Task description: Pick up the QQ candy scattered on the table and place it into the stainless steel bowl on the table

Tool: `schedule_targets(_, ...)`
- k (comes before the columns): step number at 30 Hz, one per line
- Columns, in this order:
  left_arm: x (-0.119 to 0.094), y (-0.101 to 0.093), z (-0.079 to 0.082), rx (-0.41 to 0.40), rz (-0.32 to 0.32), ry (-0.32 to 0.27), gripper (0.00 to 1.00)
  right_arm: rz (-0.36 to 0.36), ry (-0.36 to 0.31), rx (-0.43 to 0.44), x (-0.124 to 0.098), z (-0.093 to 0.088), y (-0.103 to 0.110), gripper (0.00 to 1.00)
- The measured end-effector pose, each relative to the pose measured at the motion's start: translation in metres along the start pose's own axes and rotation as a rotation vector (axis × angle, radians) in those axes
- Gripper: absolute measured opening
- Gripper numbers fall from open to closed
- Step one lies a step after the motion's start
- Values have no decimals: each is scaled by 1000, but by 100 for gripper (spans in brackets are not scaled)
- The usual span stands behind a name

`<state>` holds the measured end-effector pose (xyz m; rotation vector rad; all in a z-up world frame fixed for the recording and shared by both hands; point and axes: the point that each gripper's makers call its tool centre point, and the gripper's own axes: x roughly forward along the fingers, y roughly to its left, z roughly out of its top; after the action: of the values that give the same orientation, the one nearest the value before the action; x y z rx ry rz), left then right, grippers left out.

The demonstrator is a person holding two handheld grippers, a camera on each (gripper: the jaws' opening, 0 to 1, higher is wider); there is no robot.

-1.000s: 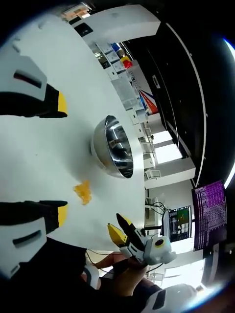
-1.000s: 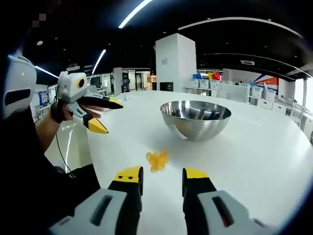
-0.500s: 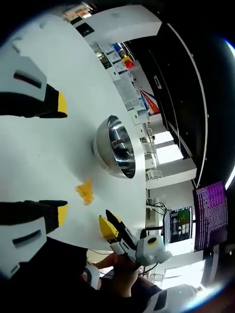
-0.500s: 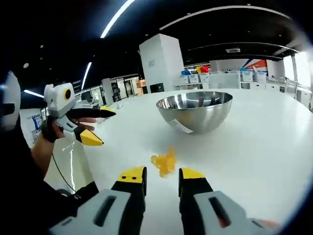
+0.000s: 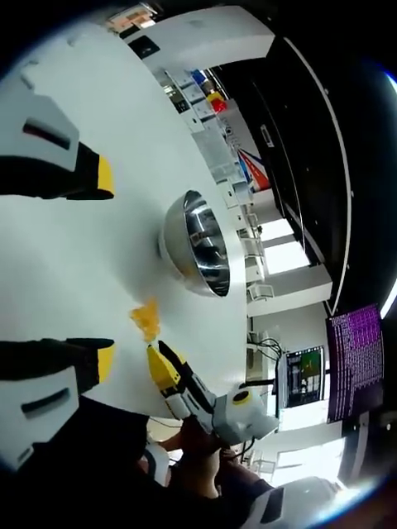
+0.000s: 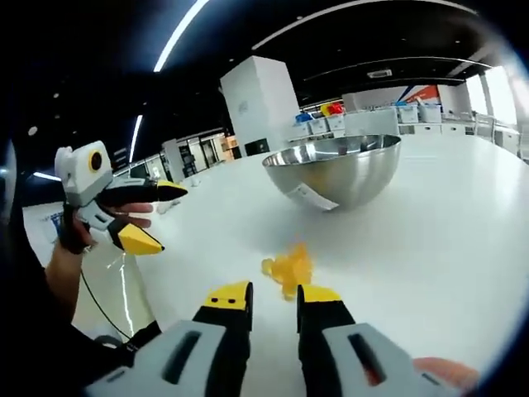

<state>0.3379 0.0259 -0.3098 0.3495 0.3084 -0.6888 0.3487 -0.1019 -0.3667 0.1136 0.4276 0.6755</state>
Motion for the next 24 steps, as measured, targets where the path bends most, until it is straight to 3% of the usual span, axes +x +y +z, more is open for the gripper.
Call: schedule_targets(24, -2, 3, -1, -5, -8, -12, 67, -47, 7, -30, 13, -2, -8, 14)
